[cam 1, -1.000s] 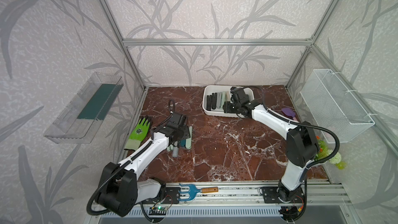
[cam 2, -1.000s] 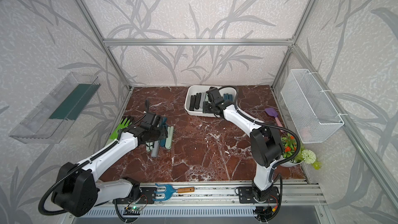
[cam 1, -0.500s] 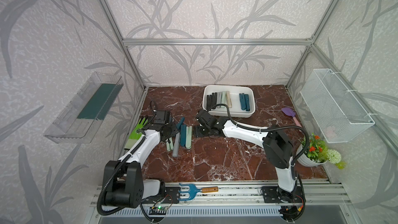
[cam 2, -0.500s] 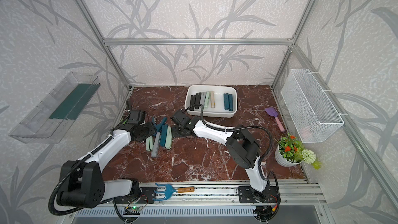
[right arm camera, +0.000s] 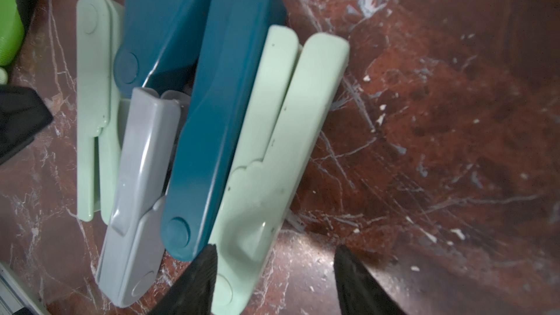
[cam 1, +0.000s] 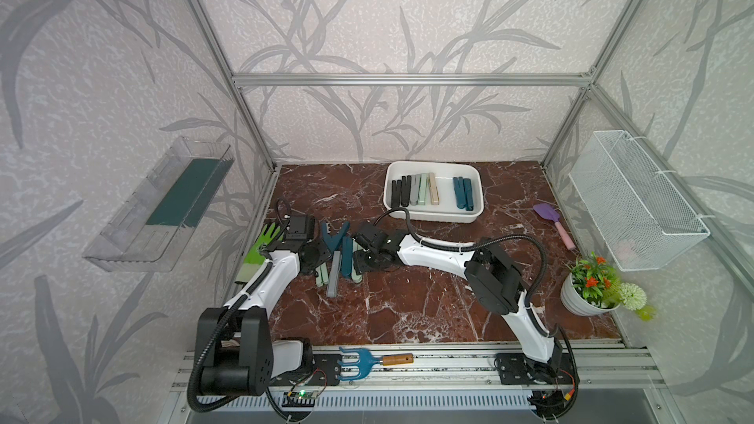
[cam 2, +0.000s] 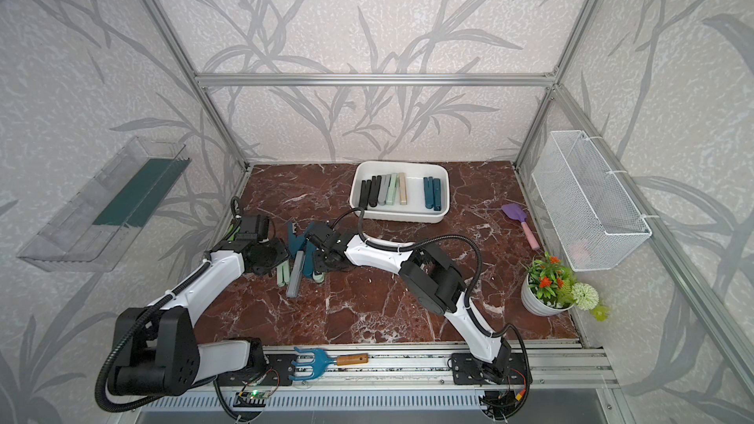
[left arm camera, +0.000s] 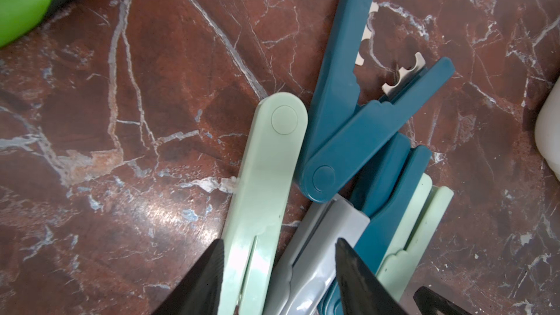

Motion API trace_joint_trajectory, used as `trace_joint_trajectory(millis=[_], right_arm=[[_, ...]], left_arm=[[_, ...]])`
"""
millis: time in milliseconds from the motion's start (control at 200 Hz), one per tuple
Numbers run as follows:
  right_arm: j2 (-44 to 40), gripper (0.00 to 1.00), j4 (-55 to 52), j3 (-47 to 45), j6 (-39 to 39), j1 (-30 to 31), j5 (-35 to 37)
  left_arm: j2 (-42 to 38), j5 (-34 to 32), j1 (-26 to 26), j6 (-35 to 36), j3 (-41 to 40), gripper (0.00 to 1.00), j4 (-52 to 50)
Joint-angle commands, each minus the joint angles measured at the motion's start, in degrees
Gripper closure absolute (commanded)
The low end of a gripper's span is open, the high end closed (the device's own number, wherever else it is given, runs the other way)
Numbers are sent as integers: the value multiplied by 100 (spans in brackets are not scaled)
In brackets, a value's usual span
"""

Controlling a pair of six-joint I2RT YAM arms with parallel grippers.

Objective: Put the pruning pliers into the storage box
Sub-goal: Adjust the pruning pliers at the center of the board.

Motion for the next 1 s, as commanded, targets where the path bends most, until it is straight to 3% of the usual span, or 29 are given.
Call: trace_joint_trajectory(millis=[0, 540, 995], right_arm=[[127, 38, -164, 199, -86, -1, 55], [536, 37, -614, 683, -310, 246, 264], [-55, 37, -394, -197, -306, 103, 300]], left_arm=[[80, -168, 50, -137, 14, 41, 4], [12, 12, 93, -40, 126, 41, 16], [-155, 151, 80, 56, 194, 41, -63]])
